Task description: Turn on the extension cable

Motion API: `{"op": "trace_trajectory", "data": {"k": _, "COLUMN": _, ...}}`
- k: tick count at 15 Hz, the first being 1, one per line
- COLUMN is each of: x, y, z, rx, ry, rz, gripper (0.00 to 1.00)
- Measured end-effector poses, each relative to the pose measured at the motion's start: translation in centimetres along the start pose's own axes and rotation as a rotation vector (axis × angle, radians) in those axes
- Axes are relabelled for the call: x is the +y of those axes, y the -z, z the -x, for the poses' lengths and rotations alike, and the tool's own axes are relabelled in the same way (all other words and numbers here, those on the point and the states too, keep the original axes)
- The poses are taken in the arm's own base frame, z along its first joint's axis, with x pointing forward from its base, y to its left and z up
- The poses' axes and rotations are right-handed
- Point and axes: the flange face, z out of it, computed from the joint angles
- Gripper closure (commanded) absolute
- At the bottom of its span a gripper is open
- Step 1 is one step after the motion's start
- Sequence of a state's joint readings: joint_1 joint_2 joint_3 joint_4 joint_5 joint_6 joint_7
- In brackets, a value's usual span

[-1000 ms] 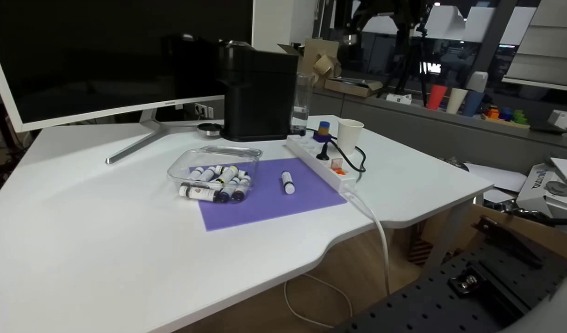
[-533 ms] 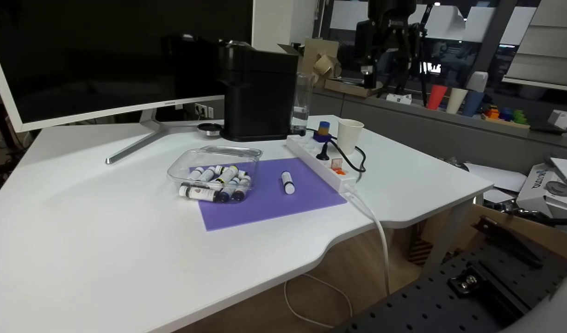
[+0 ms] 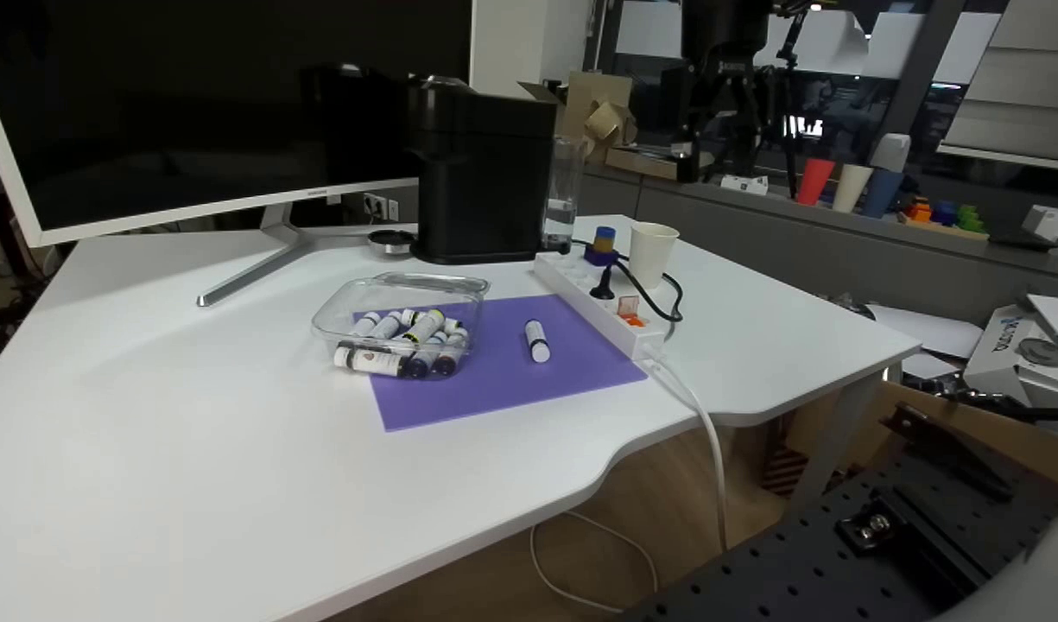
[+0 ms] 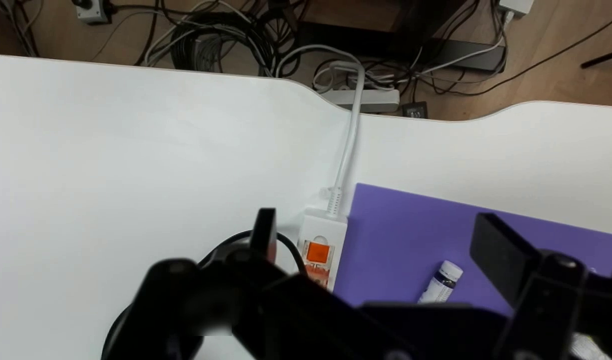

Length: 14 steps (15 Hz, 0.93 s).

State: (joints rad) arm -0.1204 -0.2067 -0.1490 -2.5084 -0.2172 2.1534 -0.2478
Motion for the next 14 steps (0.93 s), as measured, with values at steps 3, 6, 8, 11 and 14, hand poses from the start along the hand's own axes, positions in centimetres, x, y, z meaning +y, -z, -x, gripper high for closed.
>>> {"op": "trace_trajectory", "data": {"k": 3, "x": 0.2, "y": -1.5, "z": -0.3, "rx": -0.018, "ry": -0.003, "rz": -0.007, "gripper": 0.40}}
{"op": "trace_trajectory", "data": {"k": 6, "x": 1.3, "y": -4.0, "z": -1.3, "rx": -0.011, "ry": -0.011, "rz": -0.008, "gripper": 0.63}}
{"op": "trace_trajectory", "data": {"k": 8, "x": 2.1, "y": -5.7, "z": -2.1, "rx": -0.006, "ry": -0.013, "rz": -0.007, "gripper": 0.75}}
{"op": "trace_trajectory", "data": {"k": 11, "x": 3.0, "y": -8.2, "z": -3.4, "rx": -0.010, "ry": -0.007, "rz": -0.004, "gripper": 0.95}}
{"op": "trace_trajectory", "data": {"k": 14, "x": 3.5, "y": -10.1, "z": -4.7, "rx": -0.023, "ry": 0.007, "rz": -0.002, "gripper": 1.00}}
